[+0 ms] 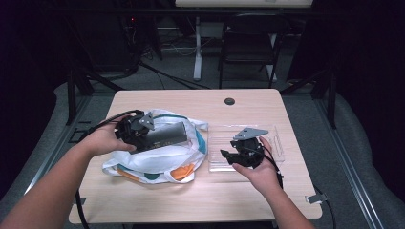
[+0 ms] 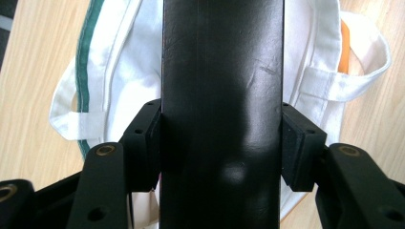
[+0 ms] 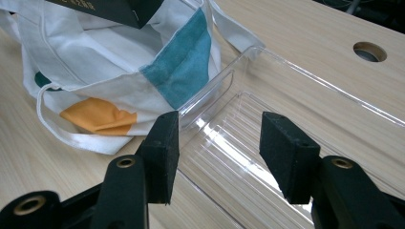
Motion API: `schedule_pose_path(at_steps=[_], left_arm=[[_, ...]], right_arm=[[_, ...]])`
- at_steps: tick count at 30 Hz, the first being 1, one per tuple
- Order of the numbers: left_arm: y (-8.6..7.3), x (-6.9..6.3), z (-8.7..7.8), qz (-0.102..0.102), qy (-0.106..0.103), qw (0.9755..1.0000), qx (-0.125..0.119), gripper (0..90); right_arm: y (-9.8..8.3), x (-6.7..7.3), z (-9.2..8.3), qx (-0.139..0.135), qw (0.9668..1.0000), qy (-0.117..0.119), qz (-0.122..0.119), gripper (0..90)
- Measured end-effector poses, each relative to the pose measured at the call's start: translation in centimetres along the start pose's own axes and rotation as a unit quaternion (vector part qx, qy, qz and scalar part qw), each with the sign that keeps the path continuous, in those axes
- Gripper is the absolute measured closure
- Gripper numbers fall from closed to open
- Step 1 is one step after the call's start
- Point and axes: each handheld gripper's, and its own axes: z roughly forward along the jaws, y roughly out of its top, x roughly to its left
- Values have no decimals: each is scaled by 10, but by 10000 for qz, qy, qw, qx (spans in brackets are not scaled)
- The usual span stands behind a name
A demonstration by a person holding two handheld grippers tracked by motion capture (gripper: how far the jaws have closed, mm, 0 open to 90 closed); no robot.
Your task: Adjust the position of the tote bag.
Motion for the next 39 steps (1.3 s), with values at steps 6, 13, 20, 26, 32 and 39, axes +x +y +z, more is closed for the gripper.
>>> schedule_pose_path(at_steps=[6,13,20,26,32,39], left_arm=[[7,-4,-3,101,-20,9999,-27,431],[19,-11,-10,223,-79,9997,-31,431],[33,-15,-13,356,-115,9993,-100,431],[47,-18,-15,472,-154,9987,-109,430],[60,-23,-13,551,-189,9982,-126,430],[73,-29,-7,637,-259,9976,-113,430]], right_arm=[[5,1,-5,0,9999,75,-145,491],[19,0,-14,-302,9990,-10,-342,477],[33,-2,-21,-118,9984,144,-540,405],[49,-5,-31,-69,9958,414,-811,402],[61,-6,-38,-40,9929,491,-1085,394],[73,-7,-38,73,9887,128,-1490,371]])
